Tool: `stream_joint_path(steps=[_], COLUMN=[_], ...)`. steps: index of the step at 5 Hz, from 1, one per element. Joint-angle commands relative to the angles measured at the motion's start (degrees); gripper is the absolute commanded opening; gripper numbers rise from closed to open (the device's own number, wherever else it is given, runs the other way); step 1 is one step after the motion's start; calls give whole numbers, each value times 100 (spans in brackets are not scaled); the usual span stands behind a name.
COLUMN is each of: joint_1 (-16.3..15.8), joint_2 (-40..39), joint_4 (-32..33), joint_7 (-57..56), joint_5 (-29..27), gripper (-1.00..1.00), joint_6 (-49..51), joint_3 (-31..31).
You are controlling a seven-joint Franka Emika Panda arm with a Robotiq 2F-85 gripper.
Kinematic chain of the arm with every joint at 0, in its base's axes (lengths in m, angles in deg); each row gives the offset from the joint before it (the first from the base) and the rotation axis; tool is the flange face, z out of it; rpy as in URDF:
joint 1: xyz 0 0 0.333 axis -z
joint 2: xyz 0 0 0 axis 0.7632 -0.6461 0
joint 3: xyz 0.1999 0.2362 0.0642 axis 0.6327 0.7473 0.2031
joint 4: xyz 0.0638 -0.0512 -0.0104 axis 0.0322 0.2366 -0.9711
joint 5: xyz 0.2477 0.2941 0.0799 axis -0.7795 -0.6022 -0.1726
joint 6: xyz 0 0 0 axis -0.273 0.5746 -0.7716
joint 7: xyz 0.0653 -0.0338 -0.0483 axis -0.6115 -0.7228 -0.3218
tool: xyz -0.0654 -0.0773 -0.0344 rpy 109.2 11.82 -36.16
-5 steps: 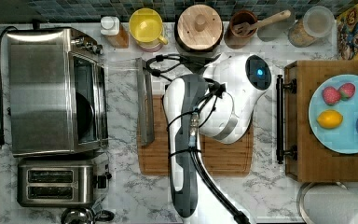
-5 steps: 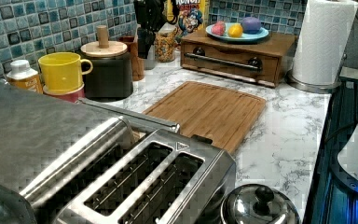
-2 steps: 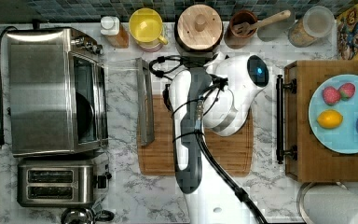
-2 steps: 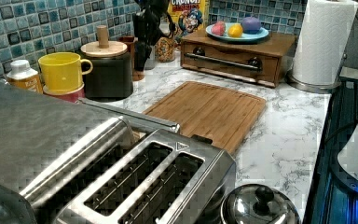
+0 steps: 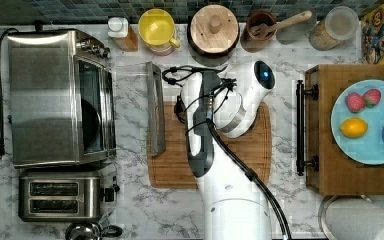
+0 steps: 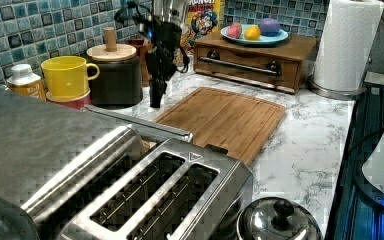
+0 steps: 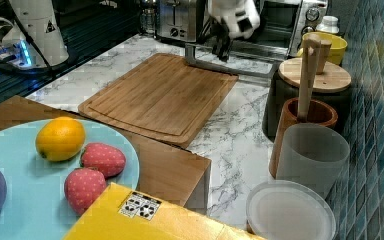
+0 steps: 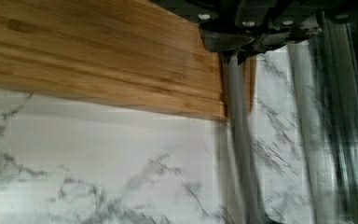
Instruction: Close the oven.
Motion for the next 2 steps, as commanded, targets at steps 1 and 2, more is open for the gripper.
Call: stream_joint_path(steps=[1, 2], joint_1=[-38, -271], joint_2=[202, -208], joint_4=[-546, -841], joint_7=[-301, -148], joint_5=[-702, -413], gripper=[-100, -100], joint_6=[-234, -144], joint_3=[284, 319])
